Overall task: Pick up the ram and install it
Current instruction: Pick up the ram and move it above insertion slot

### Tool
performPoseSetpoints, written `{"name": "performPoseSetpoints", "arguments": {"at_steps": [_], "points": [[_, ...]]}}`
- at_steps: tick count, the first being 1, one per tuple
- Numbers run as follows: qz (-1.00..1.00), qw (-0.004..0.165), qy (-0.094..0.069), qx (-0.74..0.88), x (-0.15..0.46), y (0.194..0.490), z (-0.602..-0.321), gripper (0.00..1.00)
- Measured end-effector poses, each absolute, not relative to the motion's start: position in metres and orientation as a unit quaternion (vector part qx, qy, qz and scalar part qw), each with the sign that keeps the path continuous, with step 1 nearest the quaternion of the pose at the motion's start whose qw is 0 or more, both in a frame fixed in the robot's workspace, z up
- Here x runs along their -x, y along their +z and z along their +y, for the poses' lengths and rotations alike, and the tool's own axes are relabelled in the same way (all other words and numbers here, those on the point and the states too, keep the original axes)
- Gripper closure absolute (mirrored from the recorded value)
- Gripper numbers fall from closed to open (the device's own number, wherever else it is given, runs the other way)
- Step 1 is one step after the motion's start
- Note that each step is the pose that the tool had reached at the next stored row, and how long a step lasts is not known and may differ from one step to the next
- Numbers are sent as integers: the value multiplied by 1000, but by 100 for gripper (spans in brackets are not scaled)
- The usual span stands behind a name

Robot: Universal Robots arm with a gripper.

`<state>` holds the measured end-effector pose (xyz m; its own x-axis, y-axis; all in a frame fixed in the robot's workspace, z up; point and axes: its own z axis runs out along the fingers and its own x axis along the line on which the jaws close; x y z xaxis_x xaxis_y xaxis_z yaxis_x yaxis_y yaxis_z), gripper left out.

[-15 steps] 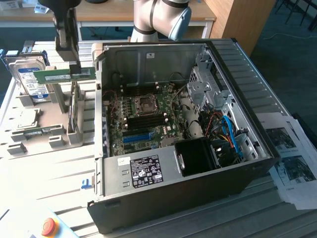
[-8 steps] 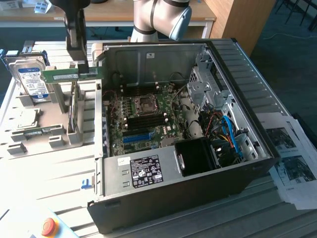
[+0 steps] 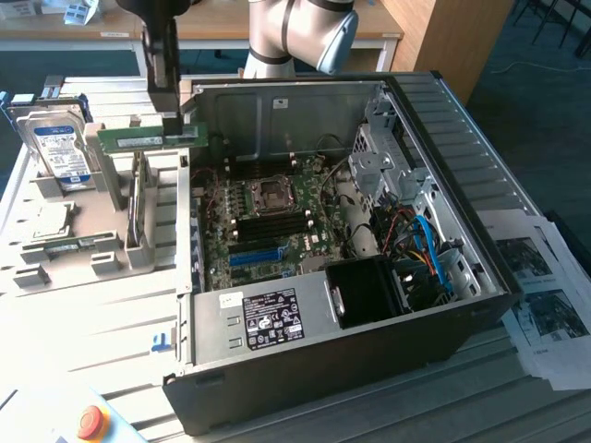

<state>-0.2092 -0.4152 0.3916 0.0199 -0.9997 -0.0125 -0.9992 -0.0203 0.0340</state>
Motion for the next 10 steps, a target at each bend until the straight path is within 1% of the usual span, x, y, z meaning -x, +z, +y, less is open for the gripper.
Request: {"name": "performPoseSetpoints", "arguments": {"at_steps": [10], "points": [[-700, 8, -17, -714, 180, 392, -415, 88]]}}
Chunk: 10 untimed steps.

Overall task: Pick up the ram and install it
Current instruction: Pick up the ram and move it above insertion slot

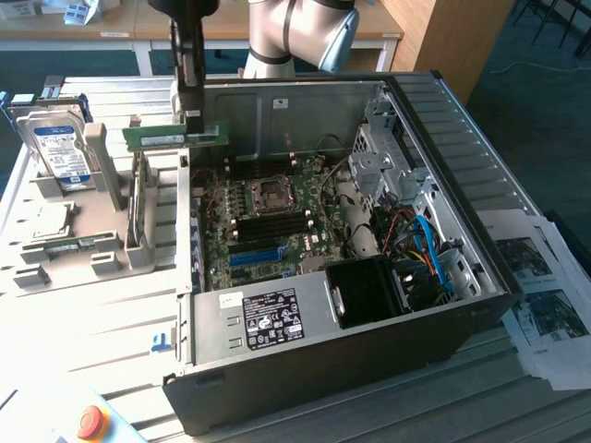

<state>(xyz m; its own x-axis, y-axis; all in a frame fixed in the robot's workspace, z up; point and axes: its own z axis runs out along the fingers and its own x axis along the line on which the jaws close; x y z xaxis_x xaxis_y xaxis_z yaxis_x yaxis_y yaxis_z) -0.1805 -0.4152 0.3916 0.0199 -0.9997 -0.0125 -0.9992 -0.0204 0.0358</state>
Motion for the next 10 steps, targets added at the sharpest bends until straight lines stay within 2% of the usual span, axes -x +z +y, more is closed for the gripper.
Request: {"name": "performPoseSetpoints", "arguments": {"at_steps": [10], "points": [[-700, 9, -17, -714, 150, 392, -415, 88]]}}
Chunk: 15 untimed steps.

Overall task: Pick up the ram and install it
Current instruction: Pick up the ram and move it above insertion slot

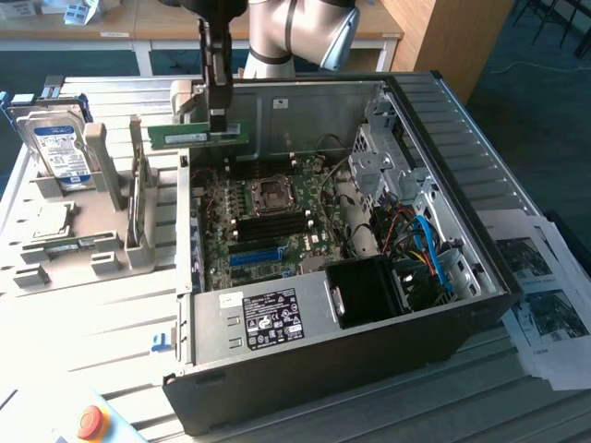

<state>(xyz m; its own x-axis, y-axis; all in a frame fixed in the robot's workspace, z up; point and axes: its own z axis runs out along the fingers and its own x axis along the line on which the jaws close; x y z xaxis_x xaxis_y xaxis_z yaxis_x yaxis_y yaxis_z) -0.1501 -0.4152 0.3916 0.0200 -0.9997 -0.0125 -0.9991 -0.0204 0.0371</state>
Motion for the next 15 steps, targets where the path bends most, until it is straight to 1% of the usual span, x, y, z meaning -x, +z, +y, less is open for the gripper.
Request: {"name": "performPoseSetpoints", "arguments": {"at_steps": [15], "points": [[-700, 10, -18, -714, 97, 392, -415, 88]]}}
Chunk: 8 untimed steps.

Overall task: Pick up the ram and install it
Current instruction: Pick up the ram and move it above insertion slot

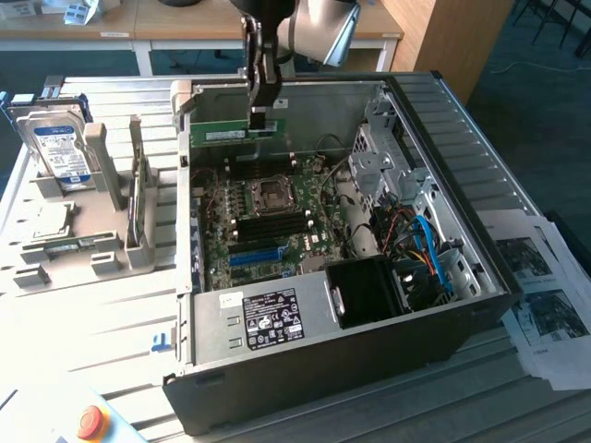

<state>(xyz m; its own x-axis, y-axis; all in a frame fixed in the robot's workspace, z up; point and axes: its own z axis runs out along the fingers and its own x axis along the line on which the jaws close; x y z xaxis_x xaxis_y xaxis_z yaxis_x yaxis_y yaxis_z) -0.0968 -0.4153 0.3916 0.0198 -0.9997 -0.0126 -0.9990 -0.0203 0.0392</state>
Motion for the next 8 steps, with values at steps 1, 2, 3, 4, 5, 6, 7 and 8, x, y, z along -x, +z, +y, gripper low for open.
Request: {"name": "performPoseSetpoints", "arguments": {"at_steps": [1, 2, 3, 4, 5, 6, 7, 8], "points": [[-700, 10, -18, -714, 94, 392, -415, 88], [-700, 10, -18, -714, 91, 392, -415, 88], [-700, 10, -18, -714, 88, 392, -415, 88], [-700, 10, -18, -714, 86, 392, -415, 88], [-700, 10, -18, -714, 83, 392, -415, 88], [-700, 10, -18, -714, 81, 392, -415, 88], [-700, 10, -19, -714, 78, 392, -415, 88], [-700, 10, -19, -714, 76, 392, -415, 88]]}}
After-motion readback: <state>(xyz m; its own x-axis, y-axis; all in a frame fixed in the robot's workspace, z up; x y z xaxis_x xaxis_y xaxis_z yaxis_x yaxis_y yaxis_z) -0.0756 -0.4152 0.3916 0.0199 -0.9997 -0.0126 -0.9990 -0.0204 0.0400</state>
